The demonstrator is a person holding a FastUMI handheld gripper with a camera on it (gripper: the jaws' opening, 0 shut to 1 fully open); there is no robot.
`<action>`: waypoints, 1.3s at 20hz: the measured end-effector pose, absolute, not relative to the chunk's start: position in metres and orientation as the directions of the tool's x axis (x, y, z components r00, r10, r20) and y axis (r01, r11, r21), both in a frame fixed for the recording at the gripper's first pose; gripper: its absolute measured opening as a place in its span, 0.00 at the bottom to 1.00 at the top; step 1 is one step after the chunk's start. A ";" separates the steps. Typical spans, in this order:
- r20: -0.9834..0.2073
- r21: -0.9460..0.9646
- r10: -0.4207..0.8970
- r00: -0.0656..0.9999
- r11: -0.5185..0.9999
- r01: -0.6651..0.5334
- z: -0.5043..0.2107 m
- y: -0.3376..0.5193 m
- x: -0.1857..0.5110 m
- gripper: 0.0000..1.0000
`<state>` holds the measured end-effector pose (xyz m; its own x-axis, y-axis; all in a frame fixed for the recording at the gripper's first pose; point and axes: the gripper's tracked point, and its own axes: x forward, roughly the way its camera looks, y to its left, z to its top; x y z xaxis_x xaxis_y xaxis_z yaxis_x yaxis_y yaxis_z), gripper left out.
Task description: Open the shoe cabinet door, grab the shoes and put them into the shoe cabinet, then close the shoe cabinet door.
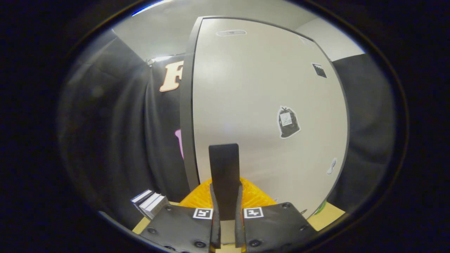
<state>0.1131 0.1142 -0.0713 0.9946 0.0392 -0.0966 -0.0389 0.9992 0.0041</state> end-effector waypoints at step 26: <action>-0.184 0.034 0.422 0.888 0.905 -0.423 -0.049 0.018 -0.012 0.17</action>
